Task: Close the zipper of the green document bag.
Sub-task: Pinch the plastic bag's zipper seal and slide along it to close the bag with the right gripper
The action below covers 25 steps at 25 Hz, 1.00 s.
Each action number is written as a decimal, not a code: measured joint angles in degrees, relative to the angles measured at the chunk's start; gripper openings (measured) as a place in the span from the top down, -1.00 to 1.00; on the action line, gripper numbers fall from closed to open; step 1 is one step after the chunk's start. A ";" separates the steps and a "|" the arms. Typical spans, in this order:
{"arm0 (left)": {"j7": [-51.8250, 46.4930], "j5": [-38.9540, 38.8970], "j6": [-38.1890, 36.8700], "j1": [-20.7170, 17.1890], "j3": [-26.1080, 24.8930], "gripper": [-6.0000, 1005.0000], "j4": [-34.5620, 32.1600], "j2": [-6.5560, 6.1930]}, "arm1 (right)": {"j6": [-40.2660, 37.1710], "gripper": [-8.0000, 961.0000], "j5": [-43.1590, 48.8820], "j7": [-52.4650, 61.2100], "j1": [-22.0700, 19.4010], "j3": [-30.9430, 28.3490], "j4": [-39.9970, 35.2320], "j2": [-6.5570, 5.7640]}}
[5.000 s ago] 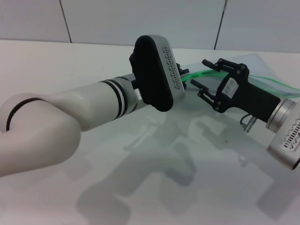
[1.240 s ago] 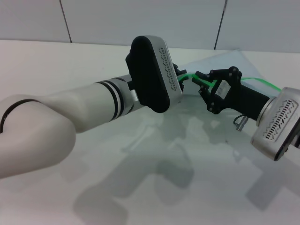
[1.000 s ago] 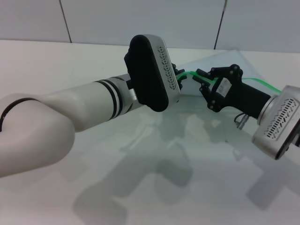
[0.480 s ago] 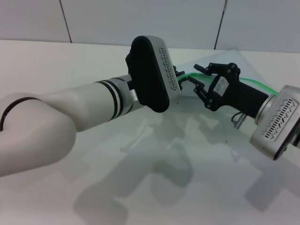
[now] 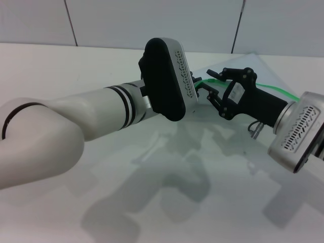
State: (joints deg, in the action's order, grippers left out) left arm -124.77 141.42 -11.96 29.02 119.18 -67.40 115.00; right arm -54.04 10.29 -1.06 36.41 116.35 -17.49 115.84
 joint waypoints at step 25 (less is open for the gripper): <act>0.15 -0.02 0.02 -0.30 0.04 0.88 0.09 -0.08 | 5.08 0.77 2.31 0.11 -1.16 -0.15 -3.61 0.10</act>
State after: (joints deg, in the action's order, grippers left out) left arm -124.62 141.40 -11.94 28.72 119.21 -67.30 114.92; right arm -48.96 12.59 -0.95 35.25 116.19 -21.10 115.94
